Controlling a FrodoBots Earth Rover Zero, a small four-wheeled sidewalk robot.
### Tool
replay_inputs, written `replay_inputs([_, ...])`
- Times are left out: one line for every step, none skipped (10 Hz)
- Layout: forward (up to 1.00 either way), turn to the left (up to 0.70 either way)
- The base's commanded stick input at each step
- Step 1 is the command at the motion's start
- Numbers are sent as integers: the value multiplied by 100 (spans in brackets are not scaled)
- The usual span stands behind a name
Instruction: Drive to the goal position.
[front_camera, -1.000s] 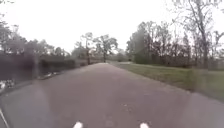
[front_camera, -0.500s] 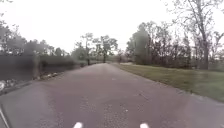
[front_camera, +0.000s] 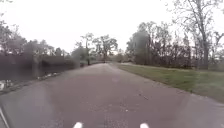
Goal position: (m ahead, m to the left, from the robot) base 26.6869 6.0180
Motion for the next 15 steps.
replay_inputs([70,0])
replay_inputs([70,0])
replay_inputs([70,0])
replay_inputs([70,0])
replay_inputs([70,0])
replay_inputs([70,0])
replay_inputs([70,0])
replay_inputs([70,0])
replay_inputs([70,0])
replay_inputs([70,0])
replay_inputs([70,0])
replay_inputs([70,0])
replay_inputs([70,0])
replay_inputs([70,0])
replay_inputs([70,0])
